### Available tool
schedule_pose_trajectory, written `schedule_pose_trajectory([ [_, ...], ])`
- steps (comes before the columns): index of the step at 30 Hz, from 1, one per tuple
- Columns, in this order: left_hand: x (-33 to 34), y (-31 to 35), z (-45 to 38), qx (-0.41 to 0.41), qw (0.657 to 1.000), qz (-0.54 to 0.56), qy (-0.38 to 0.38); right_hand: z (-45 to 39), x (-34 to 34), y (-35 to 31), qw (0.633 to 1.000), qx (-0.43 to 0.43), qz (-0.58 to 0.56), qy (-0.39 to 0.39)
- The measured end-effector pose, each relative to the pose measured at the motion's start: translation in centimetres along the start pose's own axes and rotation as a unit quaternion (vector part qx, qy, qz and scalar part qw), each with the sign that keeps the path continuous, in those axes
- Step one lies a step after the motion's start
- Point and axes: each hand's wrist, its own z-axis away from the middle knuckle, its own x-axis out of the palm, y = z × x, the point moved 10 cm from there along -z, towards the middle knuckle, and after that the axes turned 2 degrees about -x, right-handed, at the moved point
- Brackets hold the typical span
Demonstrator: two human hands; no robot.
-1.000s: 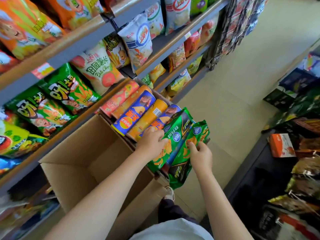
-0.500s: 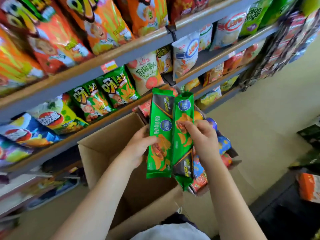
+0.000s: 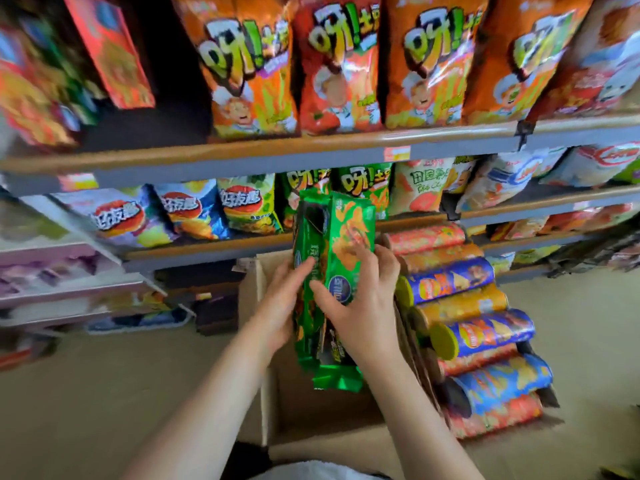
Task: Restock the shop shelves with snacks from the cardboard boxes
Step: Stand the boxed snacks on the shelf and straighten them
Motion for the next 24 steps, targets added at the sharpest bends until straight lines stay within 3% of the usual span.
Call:
schedule_pose_trajectory([
  [3,-4.6,2.7,1.2,0.038,0.998,0.001,0.044,0.3,5.0,-1.3,0.986,0.076,-0.035,-0.142],
  [5,-7.4,4.2,2.0,0.043,0.997,-0.019,0.060,0.4,7.3,-2.3,0.975,0.095,-0.046,-0.195],
  [12,-13.9,8.0,3.6,-0.033,0.986,-0.155,0.056,-1.2,8.3,-5.2,0.963,0.139,-0.116,-0.200],
  [15,-14.5,9.5,4.3,-0.049,0.987,-0.147,0.043,-2.2,8.0,-8.0,0.971,0.086,-0.053,-0.216],
  [18,-14.7,10.8,4.7,-0.055,0.991,-0.123,0.021,-3.3,7.0,-10.9,0.975,-0.035,0.107,-0.191],
  [21,-14.2,11.6,5.4,-0.058,0.995,-0.071,-0.027,-3.6,7.3,-13.3,0.936,-0.143,0.273,-0.168],
  [24,-12.3,12.0,6.4,-0.065,0.990,-0.076,-0.095,-2.8,8.6,-16.0,0.894,-0.234,0.358,-0.135],
])
